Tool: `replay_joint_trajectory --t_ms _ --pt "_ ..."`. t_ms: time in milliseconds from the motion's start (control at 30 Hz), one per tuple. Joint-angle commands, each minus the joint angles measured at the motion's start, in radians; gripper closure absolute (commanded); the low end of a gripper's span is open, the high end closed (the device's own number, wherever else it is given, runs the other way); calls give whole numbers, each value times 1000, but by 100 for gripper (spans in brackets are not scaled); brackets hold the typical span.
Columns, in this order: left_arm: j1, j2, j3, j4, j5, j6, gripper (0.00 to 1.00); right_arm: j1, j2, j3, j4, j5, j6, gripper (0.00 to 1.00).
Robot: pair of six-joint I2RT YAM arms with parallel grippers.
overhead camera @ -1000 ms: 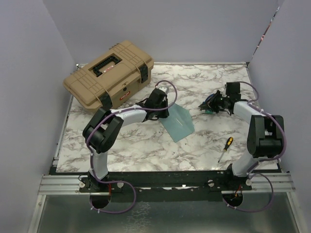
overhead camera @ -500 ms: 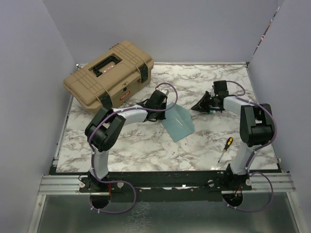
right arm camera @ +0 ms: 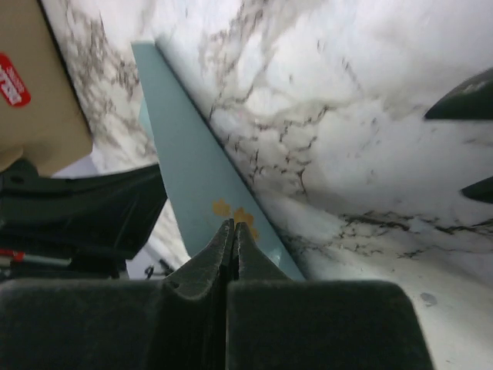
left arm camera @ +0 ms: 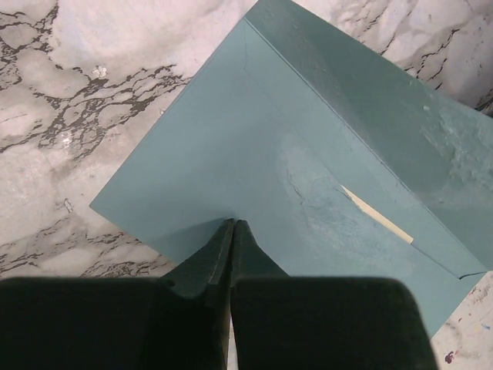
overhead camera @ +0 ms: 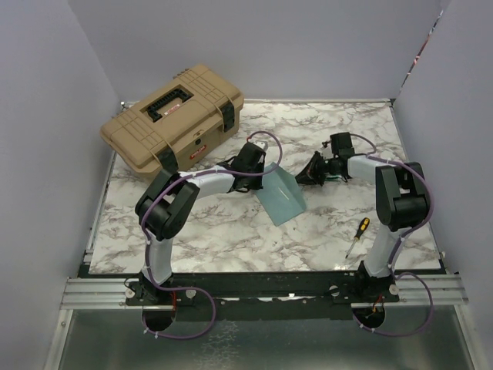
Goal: Place the letter into the envelope and seal it
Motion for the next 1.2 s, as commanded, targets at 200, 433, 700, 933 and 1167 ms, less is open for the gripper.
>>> replay_joint_trajectory --t_ms 200,433,700,933,1167 --pt "-2 57 7 -69 -26 8 99 10 13 -80 78 -257 -57 100" --pt "-1 68 1 -74 -7 0 100 58 63 -48 74 -230 -70 100" --pt "-1 57 -25 -77 -7 -8 100 87 74 -25 122 -235 -39 100" --pt "-1 56 -35 -77 5 -9 100 113 120 -19 148 -231 -25 100" --pt "-1 59 -36 -77 24 -9 100 130 160 -9 165 -245 -17 100"
